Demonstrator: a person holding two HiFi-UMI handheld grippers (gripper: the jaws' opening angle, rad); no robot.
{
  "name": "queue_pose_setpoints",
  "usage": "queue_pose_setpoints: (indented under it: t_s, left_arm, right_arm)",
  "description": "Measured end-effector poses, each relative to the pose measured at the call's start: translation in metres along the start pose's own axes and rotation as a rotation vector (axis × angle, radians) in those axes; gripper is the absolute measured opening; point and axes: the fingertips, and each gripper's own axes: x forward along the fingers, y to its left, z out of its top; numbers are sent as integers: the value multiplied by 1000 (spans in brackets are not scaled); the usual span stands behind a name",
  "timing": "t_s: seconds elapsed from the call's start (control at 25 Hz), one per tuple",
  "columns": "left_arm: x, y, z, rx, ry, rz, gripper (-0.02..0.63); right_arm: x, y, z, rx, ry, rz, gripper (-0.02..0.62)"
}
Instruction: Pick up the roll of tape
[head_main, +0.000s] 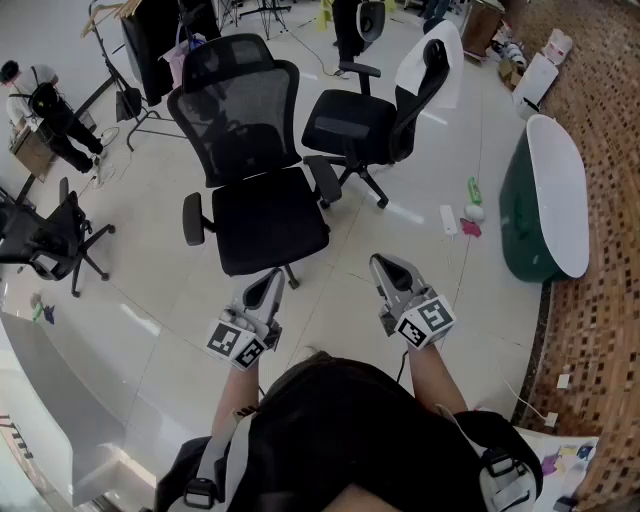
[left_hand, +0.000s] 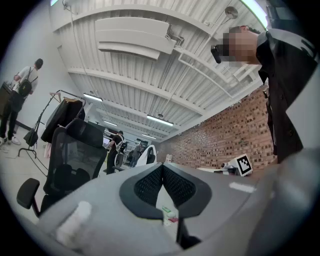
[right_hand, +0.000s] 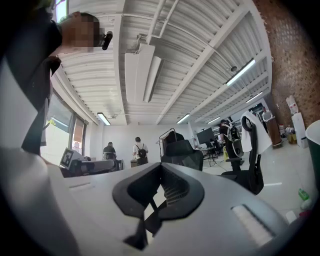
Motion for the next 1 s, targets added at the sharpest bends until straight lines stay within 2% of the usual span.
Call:
queue_pose_setpoints:
  t_s: [0.2,0.32,0.64,0.84,1.0]
  left_arm:
    - [7,5,-2,13,13,-32,2]
    - [16,4,-5,-5,32,-89,2]
    - [62,-32,-29,-74,97,-351,2]
    - [89,-85,-59,-127,156,-545,2]
    - [97,-138,-69,-152,175,-645,2]
  right_arm:
    - [2,-1,4,11,-15,-27,6]
    - [-8,-3,6,3,-25,-87,6]
    - [-85,-16,6,-7,-50,-387,6]
    - [-169,-10,11,-19,-66,-619,6]
    - [-230,-1,17,-19,-100,-740,6]
